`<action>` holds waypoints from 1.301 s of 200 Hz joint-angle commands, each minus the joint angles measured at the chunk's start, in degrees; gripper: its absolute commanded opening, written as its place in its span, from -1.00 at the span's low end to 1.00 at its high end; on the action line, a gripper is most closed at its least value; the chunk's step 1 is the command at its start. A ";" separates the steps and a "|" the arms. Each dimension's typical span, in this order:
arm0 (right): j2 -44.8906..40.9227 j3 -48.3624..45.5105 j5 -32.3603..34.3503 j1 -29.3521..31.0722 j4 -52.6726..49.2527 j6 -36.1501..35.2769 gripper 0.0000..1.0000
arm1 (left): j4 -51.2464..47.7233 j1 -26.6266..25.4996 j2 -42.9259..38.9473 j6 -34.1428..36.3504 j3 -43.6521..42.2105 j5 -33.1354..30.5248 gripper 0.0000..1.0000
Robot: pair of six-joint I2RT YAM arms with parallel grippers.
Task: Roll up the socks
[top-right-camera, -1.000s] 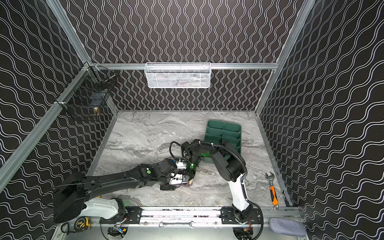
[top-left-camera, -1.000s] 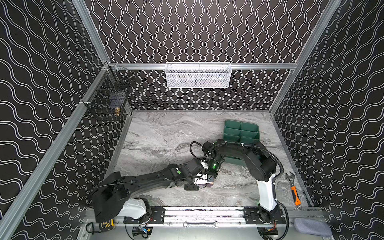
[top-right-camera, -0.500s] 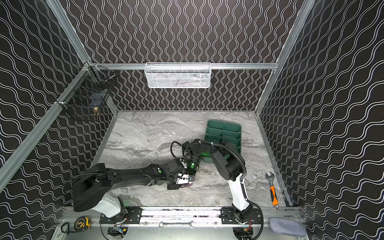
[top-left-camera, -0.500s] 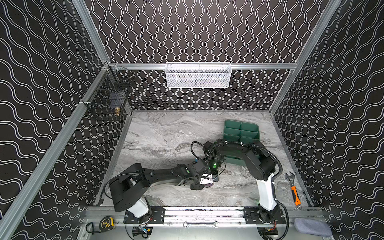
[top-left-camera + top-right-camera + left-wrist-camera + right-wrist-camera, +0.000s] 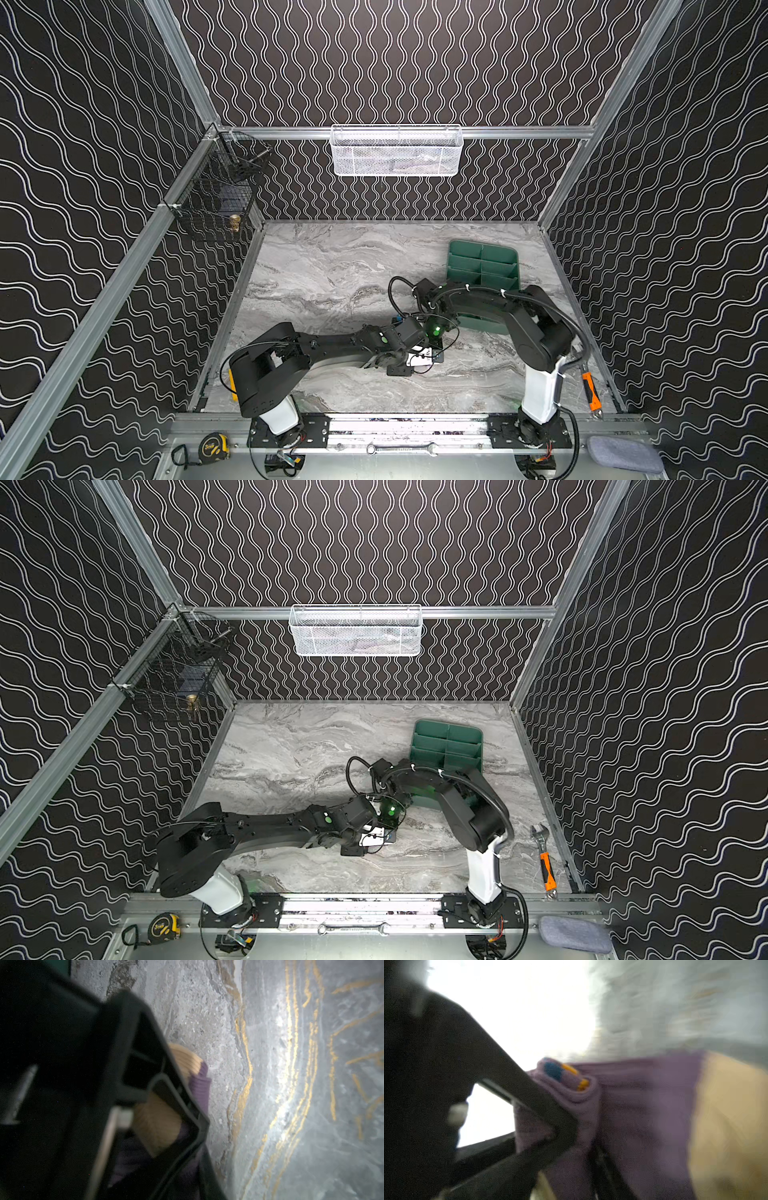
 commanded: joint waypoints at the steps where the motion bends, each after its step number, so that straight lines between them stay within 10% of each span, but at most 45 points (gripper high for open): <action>1: -5.49 -1.77 1.84 -0.07 10.10 3.30 0.10 | -10.28 0.37 2.04 -8.64 -1.03 -3.72 -1.00; 50: -18.28 -5.78 6.46 -1.15 14.77 7.39 0.15 | -14.55 0.54 1.51 -10.82 0.16 -5.74 -1.00; 125: -39.29 -17.09 43.46 -12.06 35.91 18.43 0.24 | -30.93 8.56 10.01 -11.12 11.39 10.94 -1.00; 199: -70.70 -40.92 30.03 8.89 34.33 -10.70 0.24 | -30.91 19.27 15.73 -7.73 15.38 22.59 -1.00; 260: -50.47 -42.34 37.28 20.44 42.75 -18.67 0.24 | -32.96 21.24 23.98 -9.26 21.32 18.79 -1.00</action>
